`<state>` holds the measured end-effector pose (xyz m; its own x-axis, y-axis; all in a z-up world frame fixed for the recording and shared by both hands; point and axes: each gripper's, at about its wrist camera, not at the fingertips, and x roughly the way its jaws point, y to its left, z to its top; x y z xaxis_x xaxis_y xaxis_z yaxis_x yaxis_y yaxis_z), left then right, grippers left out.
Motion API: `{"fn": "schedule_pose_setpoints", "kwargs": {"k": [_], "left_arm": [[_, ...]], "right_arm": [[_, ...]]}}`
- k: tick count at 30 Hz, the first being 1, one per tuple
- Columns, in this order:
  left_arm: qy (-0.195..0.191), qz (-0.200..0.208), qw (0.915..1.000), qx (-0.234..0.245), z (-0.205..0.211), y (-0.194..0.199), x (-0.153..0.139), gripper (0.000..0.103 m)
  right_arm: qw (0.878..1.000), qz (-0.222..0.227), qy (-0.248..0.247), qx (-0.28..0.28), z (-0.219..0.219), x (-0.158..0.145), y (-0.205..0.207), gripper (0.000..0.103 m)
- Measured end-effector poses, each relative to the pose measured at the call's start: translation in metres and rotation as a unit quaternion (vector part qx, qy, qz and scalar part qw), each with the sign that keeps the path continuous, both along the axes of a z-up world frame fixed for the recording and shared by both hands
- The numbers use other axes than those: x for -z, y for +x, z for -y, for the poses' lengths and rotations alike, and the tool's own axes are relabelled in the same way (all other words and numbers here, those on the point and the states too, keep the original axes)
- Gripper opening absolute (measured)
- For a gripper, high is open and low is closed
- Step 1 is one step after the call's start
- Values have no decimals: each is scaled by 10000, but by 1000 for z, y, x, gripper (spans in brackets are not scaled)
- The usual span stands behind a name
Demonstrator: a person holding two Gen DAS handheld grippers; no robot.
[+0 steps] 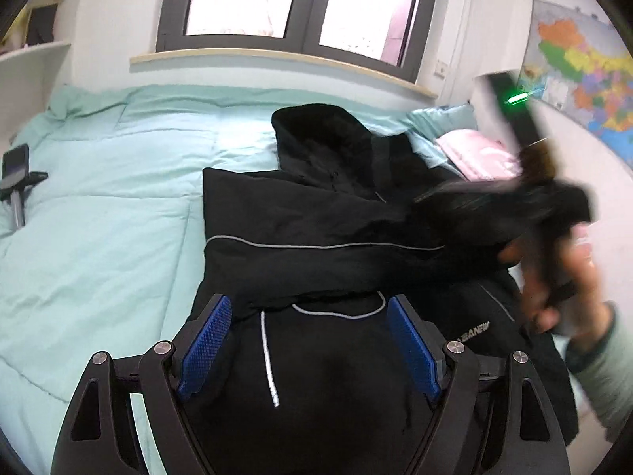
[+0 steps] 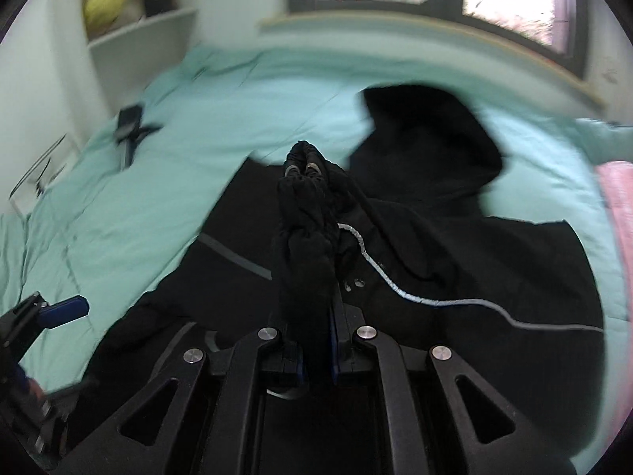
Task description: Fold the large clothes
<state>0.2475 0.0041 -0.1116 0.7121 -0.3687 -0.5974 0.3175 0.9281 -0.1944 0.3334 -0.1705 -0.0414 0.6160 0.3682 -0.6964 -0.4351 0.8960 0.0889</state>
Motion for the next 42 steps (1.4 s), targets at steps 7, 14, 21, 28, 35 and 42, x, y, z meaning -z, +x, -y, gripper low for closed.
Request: {"fn": "schedule_pose_setpoints", "kwargs": {"k": [7, 14, 21, 28, 35, 42], "left_arm": [[6, 73, 9998, -162, -28, -2, 9, 82], [-100, -221, 9997, -25, -32, 27, 11, 82], [-739, -881, 9914, 621, -3, 77, 19, 82], [-819, -1416, 9864, 174, 26, 140, 63, 73], [-350, -675, 9957, -530, 36, 156, 36, 16], [-824, -1080, 9901, -352, -33, 173, 49, 17]], "right_arm": [[9981, -477, -385, -57, -59, 84, 31, 17], [9958, -250, 781, -397, -8, 44, -1, 30], [9919, 293, 1214, 238, 105, 5, -41, 62], [9895, 661, 459, 1197, 194, 13, -71, 62], [9841, 283, 16, 1754, 230, 27, -35, 62], [9915, -12, -73, 1302, 185, 53, 26, 62]]}}
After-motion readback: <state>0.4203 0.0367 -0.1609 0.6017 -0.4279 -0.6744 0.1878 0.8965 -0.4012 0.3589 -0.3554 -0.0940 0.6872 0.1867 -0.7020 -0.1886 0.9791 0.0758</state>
